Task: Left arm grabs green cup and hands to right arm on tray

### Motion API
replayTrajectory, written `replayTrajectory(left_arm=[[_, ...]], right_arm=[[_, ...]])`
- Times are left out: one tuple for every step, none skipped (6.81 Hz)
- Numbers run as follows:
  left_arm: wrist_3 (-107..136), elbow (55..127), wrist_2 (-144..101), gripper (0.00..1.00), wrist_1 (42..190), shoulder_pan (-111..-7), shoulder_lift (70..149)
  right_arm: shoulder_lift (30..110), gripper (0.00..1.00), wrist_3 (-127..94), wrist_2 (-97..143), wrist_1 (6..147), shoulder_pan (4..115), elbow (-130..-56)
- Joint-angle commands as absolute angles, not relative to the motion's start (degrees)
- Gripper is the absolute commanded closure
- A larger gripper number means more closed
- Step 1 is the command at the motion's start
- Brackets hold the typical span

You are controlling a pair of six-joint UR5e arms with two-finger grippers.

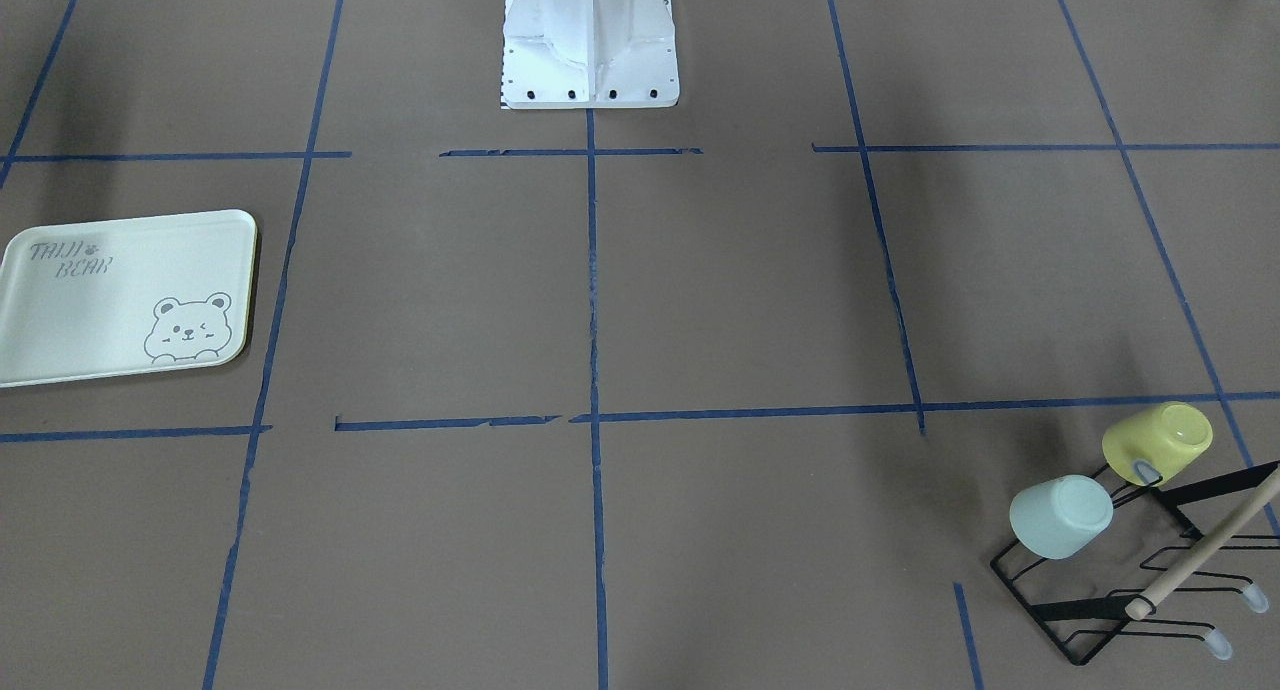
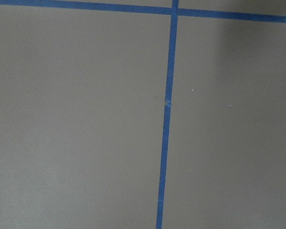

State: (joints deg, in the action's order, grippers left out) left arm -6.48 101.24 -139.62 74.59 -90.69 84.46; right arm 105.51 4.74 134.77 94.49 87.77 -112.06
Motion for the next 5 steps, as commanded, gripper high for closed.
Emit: replayTrajectory(left_arm=[[-6.5, 101.0, -137.4, 0.00, 76.6, -90.5, 84.2], [-6.4, 101.9, -134.9, 0.00, 76.9, -90.5, 84.2], [-6.3, 102.0, -135.0, 0.00, 76.9, -90.5, 84.2], [-6.2, 102.1, -134.9, 0.00, 77.1, -90.4, 84.2], [-6.3, 102.1, -134.9, 0.00, 76.9, -90.4, 83.9]], right_arm=[[105.3, 0.00, 4.5, 134.4, 94.5, 87.8, -112.1], [105.3, 0.00, 4.5, 134.5, 94.5, 87.8, -112.1], [105.4, 0.00, 4.4, 134.6, 94.5, 87.8, -112.2], [105.5, 0.00, 4.3, 134.7, 94.5, 87.8, -112.4], [105.5, 0.00, 4.5, 134.7, 94.5, 87.7, -112.2]])
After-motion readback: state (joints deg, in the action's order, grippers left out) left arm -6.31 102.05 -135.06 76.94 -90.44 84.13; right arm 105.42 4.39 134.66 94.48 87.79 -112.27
